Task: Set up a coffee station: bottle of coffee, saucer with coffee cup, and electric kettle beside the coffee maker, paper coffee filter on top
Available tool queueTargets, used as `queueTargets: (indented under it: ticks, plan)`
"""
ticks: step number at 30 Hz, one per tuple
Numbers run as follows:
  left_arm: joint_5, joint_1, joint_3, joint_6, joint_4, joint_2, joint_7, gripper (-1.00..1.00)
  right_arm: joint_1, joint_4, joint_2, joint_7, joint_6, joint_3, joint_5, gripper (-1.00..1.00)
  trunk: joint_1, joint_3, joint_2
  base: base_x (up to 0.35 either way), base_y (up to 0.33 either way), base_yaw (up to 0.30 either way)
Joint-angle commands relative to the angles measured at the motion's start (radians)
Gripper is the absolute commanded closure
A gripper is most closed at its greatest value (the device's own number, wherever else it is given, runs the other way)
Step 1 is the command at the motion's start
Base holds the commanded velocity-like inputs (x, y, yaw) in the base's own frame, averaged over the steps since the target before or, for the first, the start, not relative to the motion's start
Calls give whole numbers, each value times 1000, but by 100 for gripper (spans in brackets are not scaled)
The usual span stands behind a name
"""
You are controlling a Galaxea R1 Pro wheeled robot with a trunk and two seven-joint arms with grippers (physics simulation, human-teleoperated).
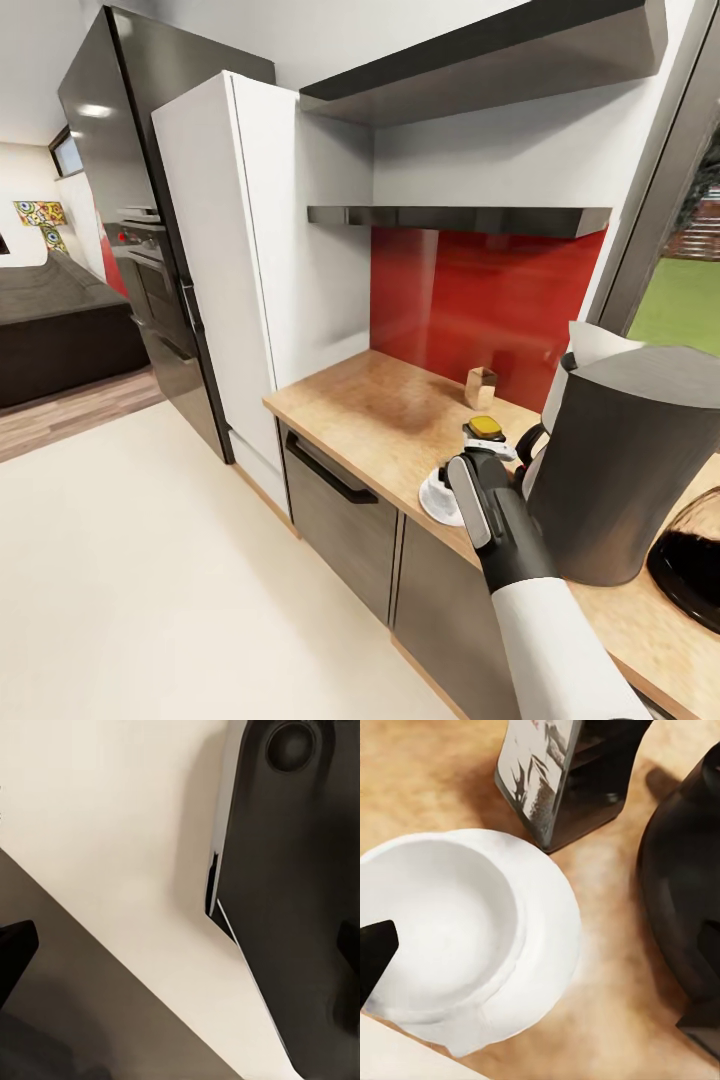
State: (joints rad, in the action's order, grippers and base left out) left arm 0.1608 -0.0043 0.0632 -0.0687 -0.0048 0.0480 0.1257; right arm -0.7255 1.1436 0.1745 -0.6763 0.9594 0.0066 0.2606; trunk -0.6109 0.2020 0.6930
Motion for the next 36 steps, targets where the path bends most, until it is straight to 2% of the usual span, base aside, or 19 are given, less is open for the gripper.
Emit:
queueTargets:
  ticks: [1,11,14,16,22,29,31,33,35,36]
  plan:
    - [9,0,7,-3,0,1,2,-100,-1,1,0,-9,2,1,10,-100,0,2,1,0,0,0]
    - [9,-1,7,-2,0,1,0,-100,0,16,0,-9,2,6,12,-100,0,2,1,0,0,0]
    - [9,0,7,-4,0,2,0,-100,-1,86,0,-9,2,8,12,-100,0,2,1,0,0,0]
    - [9,0,7,-6,0,5,0,-100,-1,183,0,-9,3,9,12,-100,0,2,1,0,0,0]
    - [9,-1,7,-8,0,1,0,-100,-1,225,0,-8,2,21,12,-100,0,2,1,0,0,0]
    - [9,-1,7,-8,0,3,-1,-100,0,242,0,-2,2,193,13,-100,0,2,1,0,0,0]
    - [9,-1,7,-8,0,6,-1,-100,0,240,0,29,1,248,14,-100,0,2,1,0,0,0]
    - [9,-1,7,-8,0,7,-1,-100,3,239,0,117,1,307,13,-100,0,2,1,0,0,0]
    - [9,-1,7,-8,0,6,-1,-100,18,237,0,239,0,350,13,-100,0,2,1,0,0,0]
    - [9,-1,7,-8,0,6,-1,-100,33,232,0,321,1,373,12,-100,0,2,1,0,0,0]
